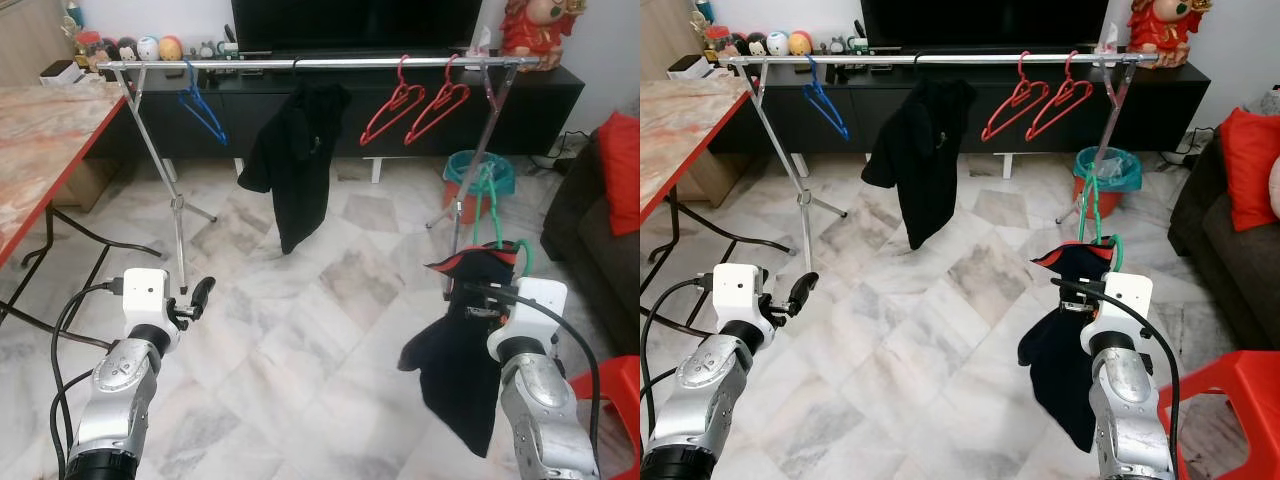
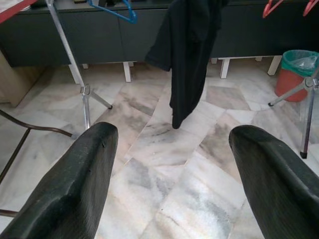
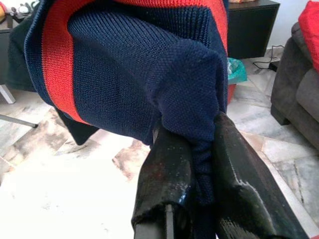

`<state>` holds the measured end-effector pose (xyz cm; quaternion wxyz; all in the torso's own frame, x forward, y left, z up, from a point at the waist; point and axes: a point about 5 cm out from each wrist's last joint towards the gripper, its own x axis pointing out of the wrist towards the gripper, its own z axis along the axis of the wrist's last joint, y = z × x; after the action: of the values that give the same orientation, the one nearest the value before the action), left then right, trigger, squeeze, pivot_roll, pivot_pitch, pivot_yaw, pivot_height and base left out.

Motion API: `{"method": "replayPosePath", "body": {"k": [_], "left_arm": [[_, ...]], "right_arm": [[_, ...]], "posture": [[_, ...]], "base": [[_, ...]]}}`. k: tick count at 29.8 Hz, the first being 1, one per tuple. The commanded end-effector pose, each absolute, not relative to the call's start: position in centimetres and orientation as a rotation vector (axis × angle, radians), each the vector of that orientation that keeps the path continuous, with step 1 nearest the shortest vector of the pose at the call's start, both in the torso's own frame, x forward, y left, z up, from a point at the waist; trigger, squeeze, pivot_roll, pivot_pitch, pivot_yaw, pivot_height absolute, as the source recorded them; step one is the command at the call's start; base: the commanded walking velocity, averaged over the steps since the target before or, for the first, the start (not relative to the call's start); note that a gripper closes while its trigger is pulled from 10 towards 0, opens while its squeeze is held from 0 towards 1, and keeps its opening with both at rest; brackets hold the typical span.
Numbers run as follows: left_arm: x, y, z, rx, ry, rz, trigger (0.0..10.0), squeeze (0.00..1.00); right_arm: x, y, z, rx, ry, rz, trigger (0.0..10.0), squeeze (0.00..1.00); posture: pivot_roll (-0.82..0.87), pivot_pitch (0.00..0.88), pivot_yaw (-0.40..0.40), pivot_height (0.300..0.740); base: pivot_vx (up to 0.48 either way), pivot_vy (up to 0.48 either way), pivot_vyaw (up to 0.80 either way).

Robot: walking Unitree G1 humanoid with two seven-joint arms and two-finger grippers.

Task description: Hang hanger

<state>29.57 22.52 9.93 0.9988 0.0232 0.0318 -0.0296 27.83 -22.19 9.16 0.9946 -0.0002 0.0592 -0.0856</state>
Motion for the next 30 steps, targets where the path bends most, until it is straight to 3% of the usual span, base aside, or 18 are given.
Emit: {"method": "replayPosePath", "body": {"k": [1, 22, 30], "left_arm": [[29.4, 22.6, 10.0, 0.061, 0.054, -0.059, 10.0, 0.00], [29.8, 22.4, 10.2, 0.089, 0.063, -0.080, 10.0, 0.00], [29.9, 22.4, 10.4, 0.101, 0.056, -0.084, 10.0, 0.00]], "right_arm": [[28.4, -21.8, 10.5, -0.009, 0.072, -0.158, 10.0, 0.00], [29.3, -21.6, 11.4, -0.017, 0.064, -0.142, 10.0, 0.00], [29.4, -21.6, 11.5, -0.011, 0.062, -0.141, 10.0, 0.00]], "posture": [[-0.10, 0.000, 0.002, 0.740], [-0.10, 0.000, 0.017, 0.740], [-0.10, 0.000, 0.020, 0.740]], "base": [[0.000, 0.247, 0.00], [0.000, 0.308, 0.00], [0.000, 0.000, 0.00]]}}
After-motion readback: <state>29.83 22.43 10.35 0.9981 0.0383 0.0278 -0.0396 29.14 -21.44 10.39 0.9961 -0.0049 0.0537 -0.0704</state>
